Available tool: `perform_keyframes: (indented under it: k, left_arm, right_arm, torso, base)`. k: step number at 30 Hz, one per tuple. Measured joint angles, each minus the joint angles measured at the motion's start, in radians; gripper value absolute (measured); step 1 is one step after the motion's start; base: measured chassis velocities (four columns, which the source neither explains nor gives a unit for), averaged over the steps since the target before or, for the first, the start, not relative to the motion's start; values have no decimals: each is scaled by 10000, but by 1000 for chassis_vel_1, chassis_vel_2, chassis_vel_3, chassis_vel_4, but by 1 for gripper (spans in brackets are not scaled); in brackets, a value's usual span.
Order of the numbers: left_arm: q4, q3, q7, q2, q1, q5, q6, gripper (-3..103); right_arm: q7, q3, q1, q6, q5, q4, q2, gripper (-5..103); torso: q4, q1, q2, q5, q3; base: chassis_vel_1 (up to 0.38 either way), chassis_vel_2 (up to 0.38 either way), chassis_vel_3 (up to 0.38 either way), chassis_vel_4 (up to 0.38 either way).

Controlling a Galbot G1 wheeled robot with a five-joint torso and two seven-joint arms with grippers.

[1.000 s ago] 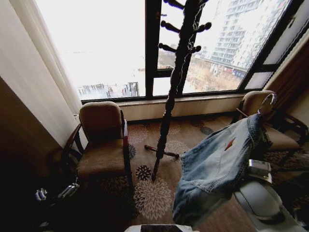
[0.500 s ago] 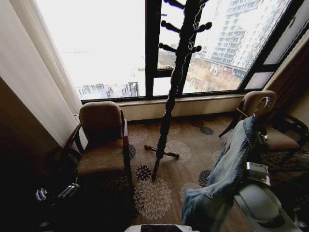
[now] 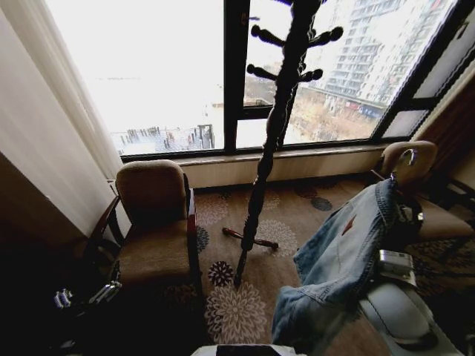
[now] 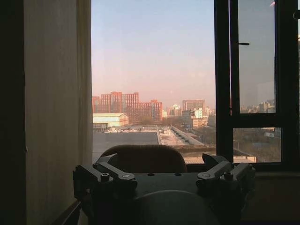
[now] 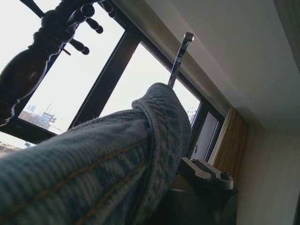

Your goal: Pick up the clothes from the bed and hang them on the clothes hanger.

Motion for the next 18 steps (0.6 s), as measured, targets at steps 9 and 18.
perform_keyframes:
  k: [9,18]
  left_arm:
    - [0,0,0,0,1,0,0,100]
    - [0,0,0,0,1,0,0,100]
  right_arm:
    - [8,103,-127,187,32,2,106,21]
    - [38,149,-212,292,0,12,162,21]
  torso:
    - [-2,-33,16,-1,-12]
    - [1,-11,4,-1,-4]
  base:
    - [0,0,0,0]
    - [0,0,0,0]
